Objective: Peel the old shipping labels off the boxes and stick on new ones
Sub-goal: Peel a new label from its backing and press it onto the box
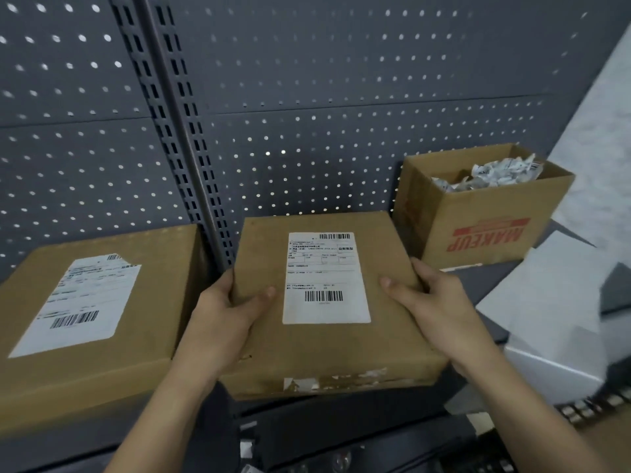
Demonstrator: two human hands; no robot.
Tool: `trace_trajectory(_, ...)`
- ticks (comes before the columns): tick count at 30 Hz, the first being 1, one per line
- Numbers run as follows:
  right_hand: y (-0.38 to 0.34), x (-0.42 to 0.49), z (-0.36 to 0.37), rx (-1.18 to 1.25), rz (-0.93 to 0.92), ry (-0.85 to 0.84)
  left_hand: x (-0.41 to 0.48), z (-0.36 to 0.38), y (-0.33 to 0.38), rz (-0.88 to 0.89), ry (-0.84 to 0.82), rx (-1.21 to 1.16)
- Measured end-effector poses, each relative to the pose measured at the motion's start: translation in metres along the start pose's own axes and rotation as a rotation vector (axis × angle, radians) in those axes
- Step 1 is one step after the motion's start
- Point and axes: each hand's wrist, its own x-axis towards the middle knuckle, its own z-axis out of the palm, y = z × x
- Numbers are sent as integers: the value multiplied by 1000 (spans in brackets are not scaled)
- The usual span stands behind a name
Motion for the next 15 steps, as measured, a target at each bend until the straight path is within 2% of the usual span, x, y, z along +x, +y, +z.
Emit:
trace_trajectory(8, -20, -66, -5, -81, -81, 259, -15, -9, 20, 169, -121, 91)
trace_trajectory(15, -19, -131, -40, -158, -63, 488, -35, 32, 37, 266, -303, 102)
